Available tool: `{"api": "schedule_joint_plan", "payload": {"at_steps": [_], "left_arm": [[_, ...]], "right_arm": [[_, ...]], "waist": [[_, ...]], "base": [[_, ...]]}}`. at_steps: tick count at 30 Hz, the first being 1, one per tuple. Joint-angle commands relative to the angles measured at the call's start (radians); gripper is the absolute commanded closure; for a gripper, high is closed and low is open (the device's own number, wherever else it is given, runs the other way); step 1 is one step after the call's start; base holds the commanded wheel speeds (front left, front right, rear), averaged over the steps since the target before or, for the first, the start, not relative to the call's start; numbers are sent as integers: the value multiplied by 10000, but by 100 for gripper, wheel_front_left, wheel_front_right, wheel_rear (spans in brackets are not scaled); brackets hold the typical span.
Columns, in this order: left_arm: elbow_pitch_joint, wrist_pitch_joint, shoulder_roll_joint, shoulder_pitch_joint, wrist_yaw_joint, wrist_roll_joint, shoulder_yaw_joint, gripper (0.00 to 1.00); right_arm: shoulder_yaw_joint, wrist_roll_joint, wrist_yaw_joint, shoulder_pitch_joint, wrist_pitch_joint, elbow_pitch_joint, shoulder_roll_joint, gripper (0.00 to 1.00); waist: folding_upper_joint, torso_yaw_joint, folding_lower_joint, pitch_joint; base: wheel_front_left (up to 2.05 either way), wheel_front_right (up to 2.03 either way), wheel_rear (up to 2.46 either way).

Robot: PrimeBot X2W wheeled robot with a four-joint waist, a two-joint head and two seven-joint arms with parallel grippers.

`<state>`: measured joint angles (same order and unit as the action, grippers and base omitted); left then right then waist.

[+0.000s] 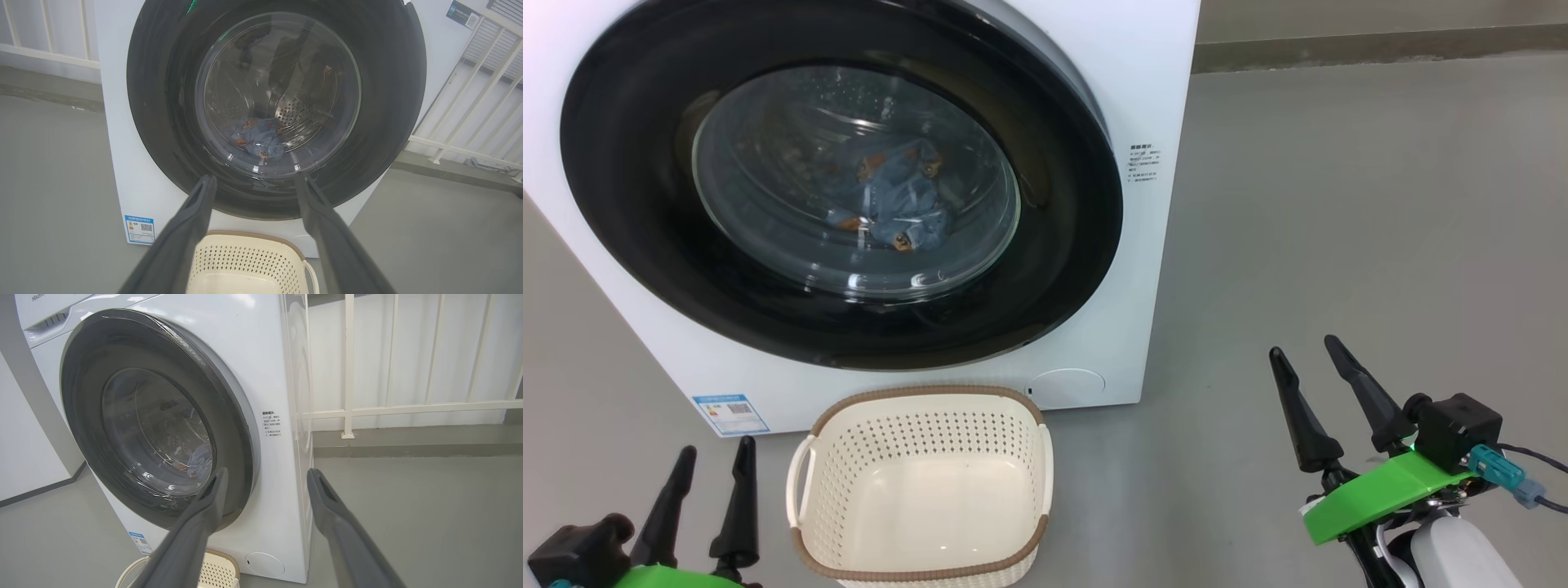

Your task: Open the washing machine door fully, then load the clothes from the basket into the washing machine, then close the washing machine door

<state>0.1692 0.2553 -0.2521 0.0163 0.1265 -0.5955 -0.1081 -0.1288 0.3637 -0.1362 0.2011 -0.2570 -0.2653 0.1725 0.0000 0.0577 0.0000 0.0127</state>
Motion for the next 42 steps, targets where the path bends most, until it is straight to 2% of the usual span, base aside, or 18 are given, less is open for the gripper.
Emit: {"api": "schedule_joint_plan", "payload": {"at_steps": [1,2,6,13,17,42], "left_arm": [[-165,2,-238,283,-47,-180,323,0],[35,-14,22,-3,2,-106,-40,100],[384,-37,351,-154,12,-155,-155,100],[395,-218,432,-107,12,-638,-37,100],[406,-333,485,-69,5,-956,38,100],[496,-1096,833,175,5,-3042,536,100]], "right_arm": [[-222,-104,55,54,-48,235,-8,0],[-2,2,-2,-3,0,-44,-27,100],[-4,74,-2,-244,33,-445,-169,100],[117,675,1,-281,213,-409,-220,100],[194,1070,3,-300,330,-393,-253,100],[705,3656,15,-421,1098,-274,-473,100]], "waist": [[0,-1,0,-2],[0,-1,0,-1],[0,-3,0,-2],[0,-32,15,8],[0,-51,1,-9],[0,-170,0,-39]], "base": [[0,0,0],[0,0,0],[0,0,0],[0,0,0],[0,0,0],[0,0,0]]}}
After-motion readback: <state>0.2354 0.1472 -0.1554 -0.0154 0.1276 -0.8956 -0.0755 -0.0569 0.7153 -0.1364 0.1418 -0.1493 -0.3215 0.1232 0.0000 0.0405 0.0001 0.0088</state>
